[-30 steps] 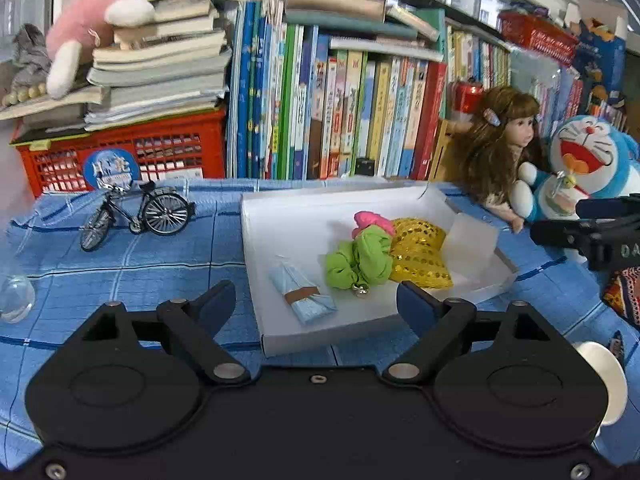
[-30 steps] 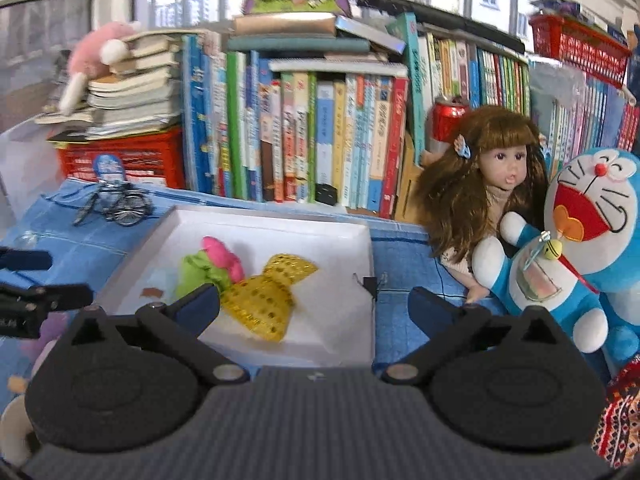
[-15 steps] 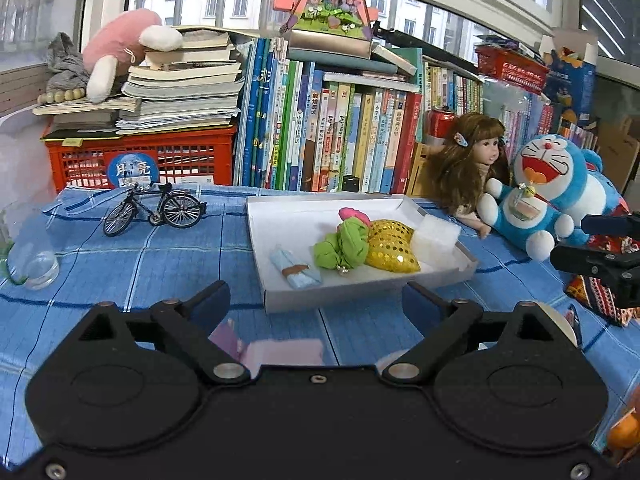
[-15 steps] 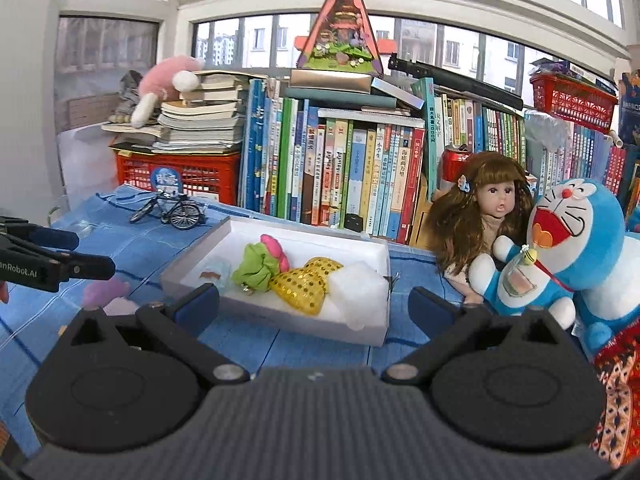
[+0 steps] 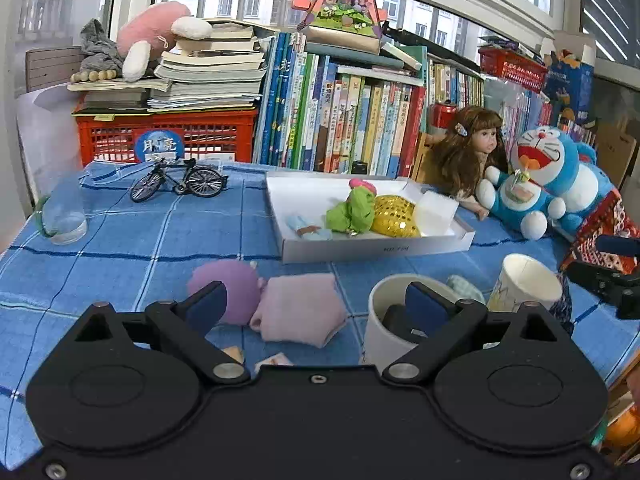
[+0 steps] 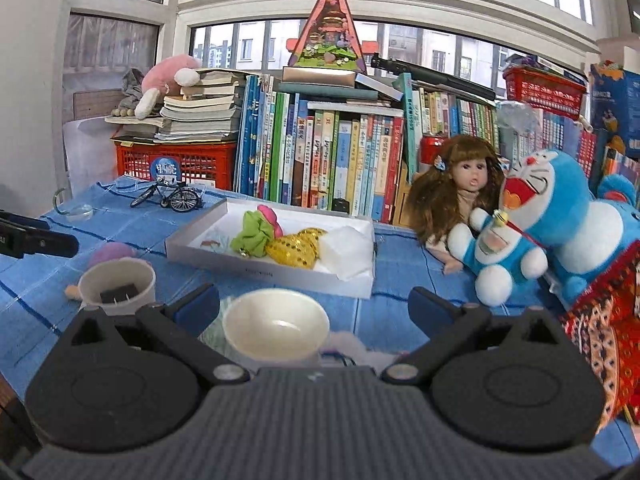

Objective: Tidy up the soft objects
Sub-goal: 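Withdraw both grippers from the tray back toward the remaining table items, then grasp the string-tied paper packet with the left gripper while the right gripper grasps the white tissue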

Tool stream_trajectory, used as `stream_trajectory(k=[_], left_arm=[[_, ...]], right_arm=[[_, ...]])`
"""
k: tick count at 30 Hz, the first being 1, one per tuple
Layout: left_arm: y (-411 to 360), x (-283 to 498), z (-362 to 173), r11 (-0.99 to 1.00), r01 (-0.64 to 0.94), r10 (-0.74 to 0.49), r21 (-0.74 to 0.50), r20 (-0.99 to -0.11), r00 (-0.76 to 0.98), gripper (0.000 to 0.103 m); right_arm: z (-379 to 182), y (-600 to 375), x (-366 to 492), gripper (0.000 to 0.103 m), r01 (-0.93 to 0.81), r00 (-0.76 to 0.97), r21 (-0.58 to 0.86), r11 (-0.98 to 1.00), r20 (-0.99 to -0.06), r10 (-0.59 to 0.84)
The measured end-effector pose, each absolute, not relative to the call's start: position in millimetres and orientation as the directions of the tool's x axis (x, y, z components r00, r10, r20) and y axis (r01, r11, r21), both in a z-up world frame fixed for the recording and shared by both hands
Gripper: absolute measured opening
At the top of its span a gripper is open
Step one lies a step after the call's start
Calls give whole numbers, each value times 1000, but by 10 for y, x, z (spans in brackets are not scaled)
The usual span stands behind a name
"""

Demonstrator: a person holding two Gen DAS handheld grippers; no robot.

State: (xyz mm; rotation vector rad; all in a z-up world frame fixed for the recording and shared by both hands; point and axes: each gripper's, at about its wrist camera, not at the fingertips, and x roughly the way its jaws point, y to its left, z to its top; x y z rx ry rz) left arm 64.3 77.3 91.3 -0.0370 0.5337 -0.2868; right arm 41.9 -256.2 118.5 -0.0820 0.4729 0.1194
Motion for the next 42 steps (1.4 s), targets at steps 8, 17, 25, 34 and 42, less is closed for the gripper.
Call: stream_trajectory(k=[8, 17, 25, 34, 42], left_arm=[[816, 435, 741, 978, 202, -199, -44, -466, 862, 96], [822, 290, 497, 982, 187, -175, -27, -501, 847, 75], [679, 401, 216, 988, 151, -134, -15, -556, 820, 49], [593, 563, 32, 997, 65, -80, -46, -557, 827, 54], [538, 644, -53, 999, 37, -48, -29, -568, 822, 44]], right_arm=[[1046, -2590, 221, 103, -97, 893, -66, 993, -446, 58], [847, -2564, 78, 97, -76, 882, -43, 996, -469, 47], [655, -2579, 13, 71, -45, 851, -17, 999, -525, 30], [458, -2439, 43, 58, -75, 823, -69, 995, -567, 22], [361, -2342, 176, 58, -52, 821, -93, 994, -570, -10]])
